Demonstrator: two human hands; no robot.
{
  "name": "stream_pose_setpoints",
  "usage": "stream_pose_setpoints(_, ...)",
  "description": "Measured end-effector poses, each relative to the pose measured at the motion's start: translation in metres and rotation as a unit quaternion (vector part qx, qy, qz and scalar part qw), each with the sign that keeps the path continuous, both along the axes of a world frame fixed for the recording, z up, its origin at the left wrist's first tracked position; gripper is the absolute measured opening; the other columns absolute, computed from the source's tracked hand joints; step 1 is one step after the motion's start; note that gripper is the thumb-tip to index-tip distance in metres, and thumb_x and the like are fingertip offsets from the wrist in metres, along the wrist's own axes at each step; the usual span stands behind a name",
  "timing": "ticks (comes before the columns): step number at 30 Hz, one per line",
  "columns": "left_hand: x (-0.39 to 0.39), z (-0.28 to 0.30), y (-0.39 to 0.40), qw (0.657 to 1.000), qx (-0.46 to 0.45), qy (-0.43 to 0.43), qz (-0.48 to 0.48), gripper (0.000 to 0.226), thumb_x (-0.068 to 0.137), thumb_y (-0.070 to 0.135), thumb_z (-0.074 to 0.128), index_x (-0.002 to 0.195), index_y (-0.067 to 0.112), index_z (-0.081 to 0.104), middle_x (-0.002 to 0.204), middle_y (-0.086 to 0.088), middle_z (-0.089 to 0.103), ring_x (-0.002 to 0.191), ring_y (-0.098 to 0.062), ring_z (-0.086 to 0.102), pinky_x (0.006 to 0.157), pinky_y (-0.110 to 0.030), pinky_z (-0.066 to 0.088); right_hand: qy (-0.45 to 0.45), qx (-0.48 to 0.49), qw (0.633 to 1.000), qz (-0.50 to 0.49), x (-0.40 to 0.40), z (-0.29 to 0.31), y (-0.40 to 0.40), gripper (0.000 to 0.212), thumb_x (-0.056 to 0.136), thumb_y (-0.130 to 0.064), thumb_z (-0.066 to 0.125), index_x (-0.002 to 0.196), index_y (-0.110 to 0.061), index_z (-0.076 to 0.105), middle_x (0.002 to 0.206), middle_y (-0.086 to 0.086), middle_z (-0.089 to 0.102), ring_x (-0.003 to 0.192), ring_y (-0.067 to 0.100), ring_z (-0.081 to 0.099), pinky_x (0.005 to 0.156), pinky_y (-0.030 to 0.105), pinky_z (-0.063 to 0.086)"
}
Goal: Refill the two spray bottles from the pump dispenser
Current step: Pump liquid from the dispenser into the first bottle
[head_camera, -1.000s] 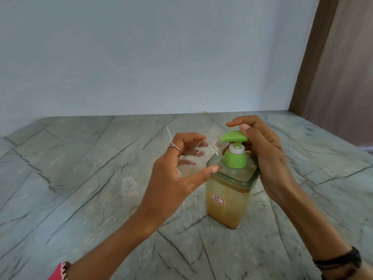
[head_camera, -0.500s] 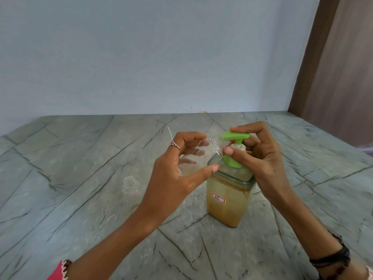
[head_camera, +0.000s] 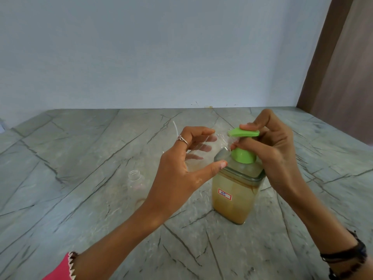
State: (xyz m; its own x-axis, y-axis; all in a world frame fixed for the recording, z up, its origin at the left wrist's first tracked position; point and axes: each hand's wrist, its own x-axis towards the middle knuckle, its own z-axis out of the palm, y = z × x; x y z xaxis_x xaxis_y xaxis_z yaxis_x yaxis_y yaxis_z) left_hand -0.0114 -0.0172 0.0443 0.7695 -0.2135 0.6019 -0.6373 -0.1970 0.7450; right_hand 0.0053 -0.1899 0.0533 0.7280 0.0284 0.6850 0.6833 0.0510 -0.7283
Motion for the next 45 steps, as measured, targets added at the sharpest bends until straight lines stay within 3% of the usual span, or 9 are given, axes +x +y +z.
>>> stream_pose_setpoints(5, 0.0, 0.001, 0.001, 1.0, -0.002, -0.001, 0.004, 0.046, 0.068, 0.039, 0.07, 0.109, 0.031, 0.052, 0.11, 0.019, 0.062, 0.1, -0.004, 0.063, 0.081, -0.02, 0.052, -0.04, -0.032, 0.997, -0.052, -0.002, -0.009, 0.0, 0.016, 0.075, -0.026, 0.065, 0.085, -0.037, 0.057, 0.091, -0.008, 0.065, 0.081, 0.015, 0.066, 0.069, 0.032, 0.054)
stream_pose_setpoints(9, -0.001, 0.002, 0.0, 1.0, -0.013, 0.001, 0.005, 0.045, 0.067, 0.038, 0.071, 0.108, 0.033, 0.052, 0.109, 0.019, 0.063, 0.099, -0.005, 0.063, 0.081, -0.022, 0.053, -0.093, -0.074, 0.987, -0.109, -0.001, -0.011, -0.001, 0.021, 0.079, -0.022, 0.062, 0.098, -0.03, 0.057, 0.105, -0.011, 0.047, 0.094, 0.008, 0.058, 0.076, 0.018, 0.047)
stream_pose_setpoints(17, -0.002, 0.003, 0.001, 1.0, -0.006, -0.007, 0.009, 0.045, 0.067, 0.04, 0.071, 0.108, 0.036, 0.051, 0.11, 0.019, 0.062, 0.099, -0.003, 0.063, 0.08, -0.016, 0.051, -0.139, -0.073, 0.979, -0.133, 0.0, -0.013, -0.001, 0.016, 0.082, -0.017, 0.064, 0.096, -0.025, 0.066, 0.101, -0.017, 0.057, 0.086, 0.008, 0.062, 0.069, 0.021, 0.05)
stream_pose_setpoints(22, -0.002, 0.004, 0.001, 1.0, -0.006, -0.003, 0.009, 0.048, 0.067, 0.034, 0.077, 0.107, 0.034, 0.051, 0.11, 0.019, 0.062, 0.099, -0.003, 0.063, 0.08, -0.018, 0.051, -0.132, -0.028, 0.988, -0.079, 0.0, -0.012, 0.001, 0.021, 0.086, -0.019, 0.048, 0.098, -0.016, 0.065, 0.099, -0.012, 0.06, 0.082, 0.013, 0.065, 0.071, 0.024, 0.052)
stream_pose_setpoints(29, -0.001, 0.004, 0.001, 1.0, -0.008, -0.008, 0.006, 0.046, 0.067, 0.04, 0.071, 0.108, 0.033, 0.051, 0.11, 0.019, 0.062, 0.099, -0.004, 0.063, 0.081, -0.02, 0.053, -0.129, 0.011, 0.989, -0.075, 0.004, -0.012, 0.002, 0.028, 0.09, -0.022, 0.042, 0.091, -0.024, 0.07, 0.095, -0.002, 0.062, 0.079, 0.018, 0.066, 0.068, 0.027, 0.053)
stream_pose_setpoints(36, 0.0, 0.0, 0.001, 1.0, -0.014, 0.002, 0.0, 0.045, 0.066, 0.037, 0.073, 0.107, 0.034, 0.053, 0.108, 0.02, 0.064, 0.099, -0.004, 0.063, 0.081, -0.02, 0.052, -0.105, 0.039, 0.988, -0.103, 0.002, -0.005, 0.007, 0.028, 0.088, -0.028, 0.047, 0.073, -0.021, 0.07, 0.071, -0.002, 0.058, 0.073, 0.022, 0.064, 0.06, 0.017, 0.049)
stream_pose_setpoints(39, 0.0, -0.002, 0.0, 1.0, -0.019, 0.008, -0.007, 0.045, 0.067, 0.035, 0.074, 0.106, 0.034, 0.054, 0.107, 0.018, 0.064, 0.099, -0.008, 0.064, 0.081, -0.022, 0.053, -0.105, 0.015, 0.985, -0.135, 0.003, -0.002, 0.007, 0.027, 0.087, -0.037, 0.053, 0.068, -0.032, 0.072, 0.064, 0.001, 0.053, 0.068, 0.035, 0.056, 0.057, 0.033, 0.048)
stream_pose_setpoints(41, 0.0, -0.001, 0.0, 1.0, -0.015, 0.007, -0.007, 0.045, 0.067, 0.035, 0.074, 0.107, 0.034, 0.053, 0.107, 0.017, 0.064, 0.099, -0.008, 0.063, 0.081, -0.021, 0.052, -0.121, 0.0, 0.982, -0.143, 0.003, -0.004, 0.006, 0.029, 0.088, -0.036, 0.05, 0.07, -0.034, 0.072, 0.066, -0.008, 0.056, 0.069, 0.031, 0.058, 0.059, 0.037, 0.048)
stream_pose_setpoints(45, 0.0, 0.001, 0.0, 1.0, -0.014, 0.006, -0.006, 0.046, 0.068, 0.036, 0.073, 0.108, 0.033, 0.053, 0.108, 0.018, 0.063, 0.1, -0.006, 0.063, 0.081, -0.018, 0.051, -0.156, -0.025, 0.979, -0.13, 0.001, -0.01, 0.005, 0.028, 0.089, -0.024, 0.04, 0.086, -0.021, 0.068, 0.085, -0.019, 0.059, 0.081, 0.004, 0.062, 0.07, 0.014, 0.045)
